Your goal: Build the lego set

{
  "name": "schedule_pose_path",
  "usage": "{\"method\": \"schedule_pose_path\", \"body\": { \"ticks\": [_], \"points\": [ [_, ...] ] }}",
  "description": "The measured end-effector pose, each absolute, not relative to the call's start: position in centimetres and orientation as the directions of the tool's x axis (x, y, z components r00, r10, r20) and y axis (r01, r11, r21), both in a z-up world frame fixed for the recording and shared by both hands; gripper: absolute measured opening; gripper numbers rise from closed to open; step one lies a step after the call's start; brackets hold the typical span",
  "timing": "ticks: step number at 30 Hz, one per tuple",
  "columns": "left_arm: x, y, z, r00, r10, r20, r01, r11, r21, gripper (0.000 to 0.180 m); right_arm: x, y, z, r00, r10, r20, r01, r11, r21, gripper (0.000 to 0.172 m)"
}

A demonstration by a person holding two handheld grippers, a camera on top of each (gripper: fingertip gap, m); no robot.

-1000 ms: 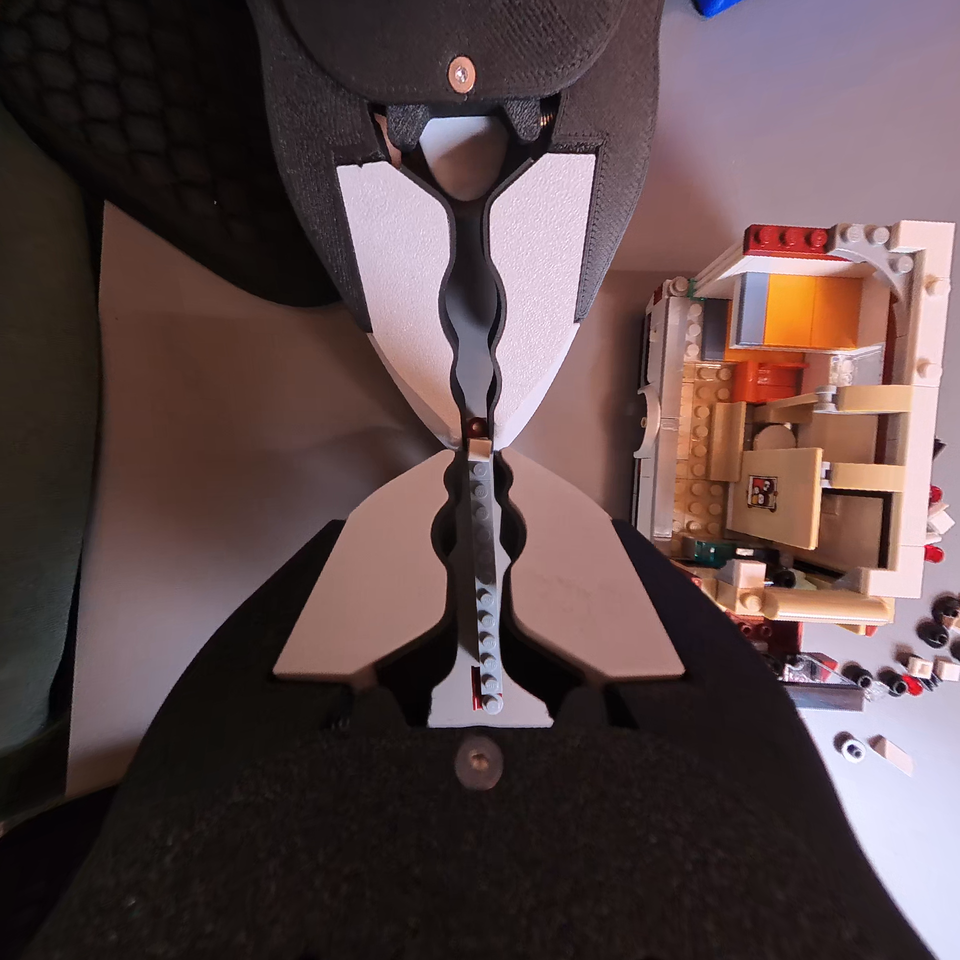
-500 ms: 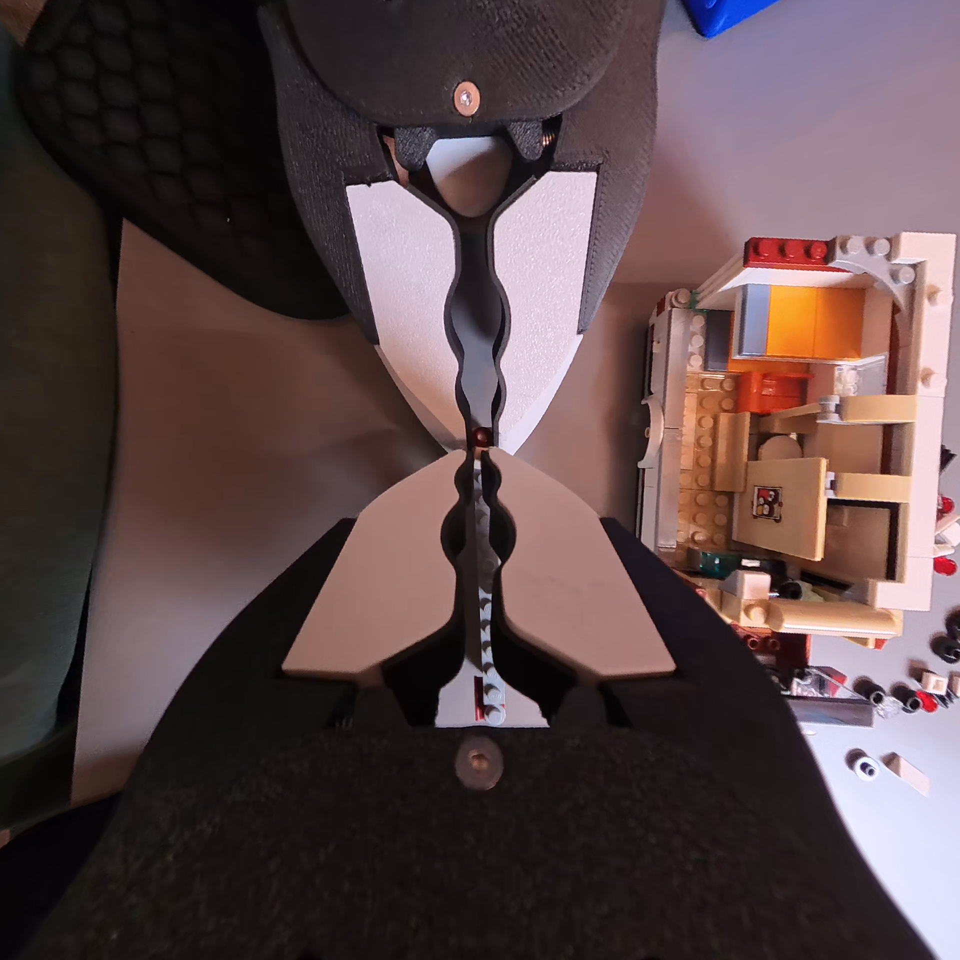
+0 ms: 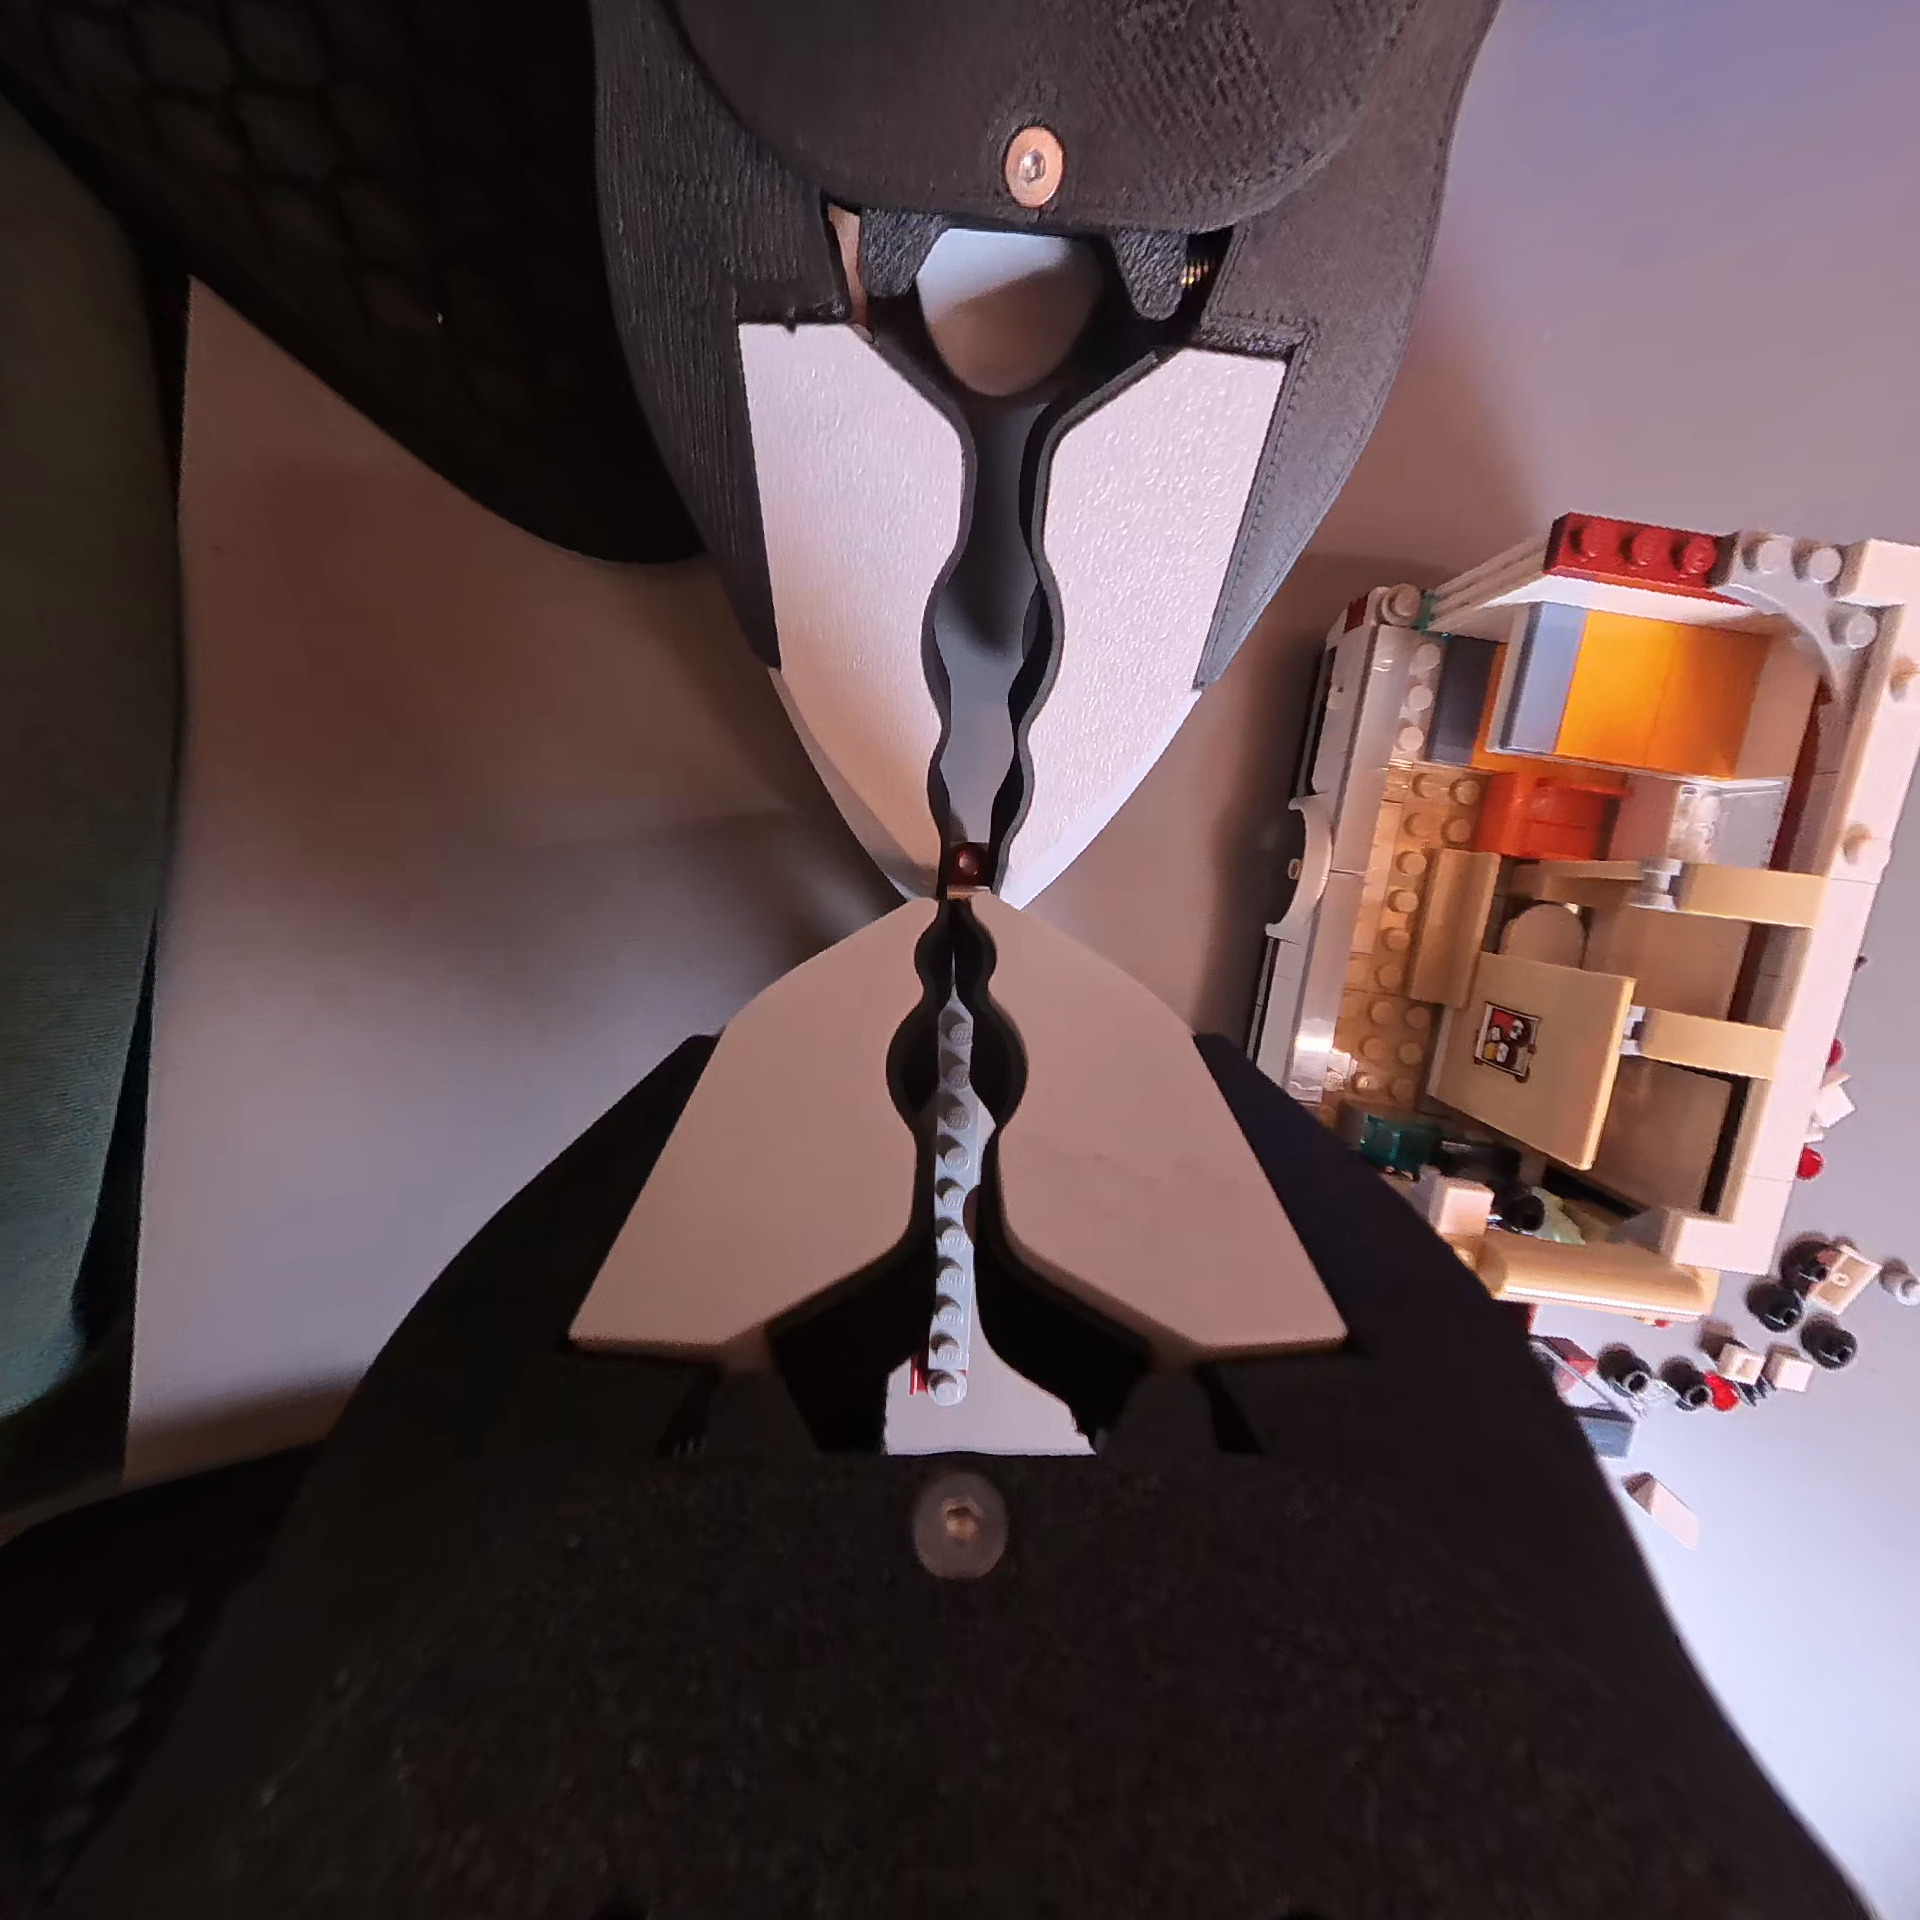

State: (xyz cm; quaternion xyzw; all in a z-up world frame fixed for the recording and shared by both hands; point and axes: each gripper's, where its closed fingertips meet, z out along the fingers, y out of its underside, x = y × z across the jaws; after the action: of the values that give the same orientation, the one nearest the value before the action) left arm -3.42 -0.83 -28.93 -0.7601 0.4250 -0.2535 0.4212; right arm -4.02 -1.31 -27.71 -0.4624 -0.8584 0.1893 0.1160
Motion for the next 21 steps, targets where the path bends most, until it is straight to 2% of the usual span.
{"method": "schedule_pose_path", "body": {
  "ticks": [1,18,21],
  "points": [
    [-3.41,-0.83,-28.93,0.51,-0.86,0.026,-0.434,-0.283,-0.855,0.008,-4.02,-1.31,-27.71,-0.545,0.838,0.017,0.753,0.499,-0.429,0.0],
    [-3.43,-0.8,-28.94,0.514,-0.857,0.032,-0.434,-0.292,-0.852,0.009,-4.09,-1.38,-27.8,-0.543,0.837,-0.066,0.804,0.495,-0.33,0.0],
    [-3.46,-0.82,-29.03,0.513,-0.858,0.021,-0.44,-0.284,-0.852,0.009,-4.34,-1.59,-27.86,-0.534,0.842,-0.08,0.806,0.478,-0.348,0.0]
  ]
}}
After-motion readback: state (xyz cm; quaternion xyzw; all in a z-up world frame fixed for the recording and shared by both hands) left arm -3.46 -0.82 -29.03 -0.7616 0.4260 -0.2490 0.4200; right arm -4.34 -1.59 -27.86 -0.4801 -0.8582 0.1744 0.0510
